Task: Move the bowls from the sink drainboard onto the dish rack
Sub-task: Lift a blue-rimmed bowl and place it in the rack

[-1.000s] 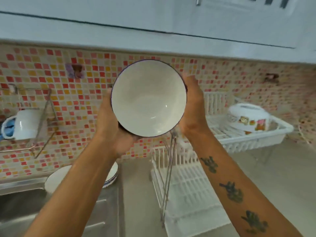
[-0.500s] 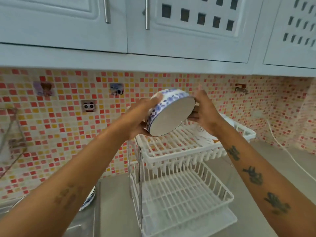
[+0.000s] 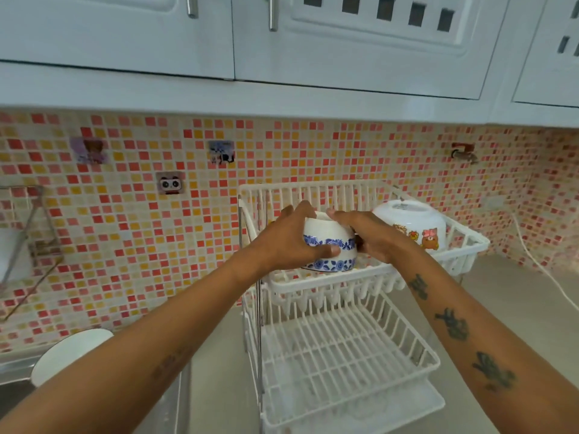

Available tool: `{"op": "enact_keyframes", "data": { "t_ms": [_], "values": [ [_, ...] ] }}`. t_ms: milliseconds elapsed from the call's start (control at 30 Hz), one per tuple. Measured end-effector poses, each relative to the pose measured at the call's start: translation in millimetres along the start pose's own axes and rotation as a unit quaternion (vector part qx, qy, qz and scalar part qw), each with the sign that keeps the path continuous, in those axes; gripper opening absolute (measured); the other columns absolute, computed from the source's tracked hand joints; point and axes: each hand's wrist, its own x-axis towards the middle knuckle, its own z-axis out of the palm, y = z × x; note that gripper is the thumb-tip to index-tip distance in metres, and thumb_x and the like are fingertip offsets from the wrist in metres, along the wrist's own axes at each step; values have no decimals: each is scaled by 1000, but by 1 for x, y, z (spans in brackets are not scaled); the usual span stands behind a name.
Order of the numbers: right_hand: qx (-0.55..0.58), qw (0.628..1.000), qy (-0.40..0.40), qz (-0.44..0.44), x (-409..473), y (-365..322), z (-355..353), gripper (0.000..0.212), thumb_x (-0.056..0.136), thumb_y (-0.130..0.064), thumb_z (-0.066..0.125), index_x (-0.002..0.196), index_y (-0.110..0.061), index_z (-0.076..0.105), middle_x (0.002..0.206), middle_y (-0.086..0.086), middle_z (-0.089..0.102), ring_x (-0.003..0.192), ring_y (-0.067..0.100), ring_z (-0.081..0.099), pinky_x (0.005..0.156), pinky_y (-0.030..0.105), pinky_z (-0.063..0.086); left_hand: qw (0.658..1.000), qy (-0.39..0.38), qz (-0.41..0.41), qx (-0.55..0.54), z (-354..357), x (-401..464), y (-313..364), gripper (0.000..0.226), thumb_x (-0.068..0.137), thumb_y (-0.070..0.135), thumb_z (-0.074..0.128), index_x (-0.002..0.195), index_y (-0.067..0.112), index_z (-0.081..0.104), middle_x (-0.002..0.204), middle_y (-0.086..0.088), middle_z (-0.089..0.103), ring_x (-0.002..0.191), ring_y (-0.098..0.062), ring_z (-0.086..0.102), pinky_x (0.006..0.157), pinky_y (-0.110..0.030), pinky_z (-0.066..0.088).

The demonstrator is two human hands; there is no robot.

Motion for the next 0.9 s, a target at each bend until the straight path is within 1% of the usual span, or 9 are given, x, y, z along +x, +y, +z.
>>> {"op": "enact_keyframes", "data": {
  "t_ms": [67, 133, 300, 433, 567, 667, 767, 833, 900],
  "values": [
    [-30, 1000, -1, 4, 1, 1, 1, 67, 70, -57, 67, 119, -13, 60, 112, 11, 70, 100, 29, 68, 93, 51, 54, 999, -12, 3, 35, 1, -2, 1, 68, 70, 57, 75, 120, 28, 38, 123, -5, 48, 97, -24, 62, 82, -43, 57],
    [-46, 999, 2, 5, 2, 4, 1, 69, 61, -57, 68, 113, -13, 60, 113, 11, 69, 102, 31, 67, 95, 55, 51, 998, -24, -3, 60, 2, -3, 3, 75, 70, 56, 76, 127, 27, 35, 128, -4, 44, 98, -25, 61, 83, -41, 57],
    [-62, 998, -9, 1, 6, 11, -2, 44, 78, -37, 72, 116, -17, 60, 119, 9, 65, 108, 28, 63, 98, 51, 50, 990, -51, -8, 131, 5, -4, 5, 81, 70, 51, 77, 131, 23, 31, 130, -7, 37, 98, -28, 60, 79, -35, 53],
    [-81, 997, -7, -13, 9, 13, -2, 43, 81, -35, 70, 120, -17, 59, 119, 10, 64, 108, 28, 63, 94, 51, 53, 987, -54, -8, 151, 7, -4, 5, 85, 71, 51, 77, 135, 22, 28, 132, -8, 36, 105, -32, 59, 86, -40, 54],
    [-96, 995, -3, -18, 7, 11, -1, 45, 85, -33, 67, 124, -16, 56, 121, 10, 62, 108, 28, 62, 93, 48, 54, 986, -56, -11, 157, 7, -5, 6, 83, 71, 51, 76, 133, 22, 29, 132, -8, 35, 104, -32, 60, 86, -40, 54],
    [-121, 992, 0, -27, 5, 10, 0, 42, 89, -32, 61, 127, -14, 53, 121, 10, 61, 106, 27, 61, 83, 41, 53, 985, -62, -12, 159, 5, -7, 9, 82, 73, 52, 75, 133, 21, 29, 133, -9, 35, 103, -32, 60, 84, -39, 53],
    [-150, 988, -1, -36, 3, 8, 2, 41, 92, -35, 57, 128, -16, 51, 123, 9, 59, 100, 23, 59, 75, 34, 50, 988, -63, -23, 143, 3, -9, 10, 78, 73, 58, 72, 130, 23, 32, 132, -7, 36, 105, -31, 60, 86, -40, 53],
    [-160, 986, 6, -47, 1, 8, 3, 43, 93, -38, 55, 130, -17, 50, 128, 8, 58, 102, 22, 59, 77, 33, 49, 990, -61, -35, 122, 1, -10, 10, 75, 75, 60, 69, 130, 24, 35, 132, -7, 38, 106, -30, 59, 88, -41, 53],
    [-184, 978, 35, -89, -1, 6, 3, 46, 93, -43, 53, 133, -20, 49, 139, 6, 52, 117, 23, 54, 91, 35, 47, 991, -53, -34, 117, -2, -10, 11, 75, 79, 60, 65, 136, 22, 35, 138, -8, 37, 116, -31, 55, 92, -39, 49]
  ]
}}
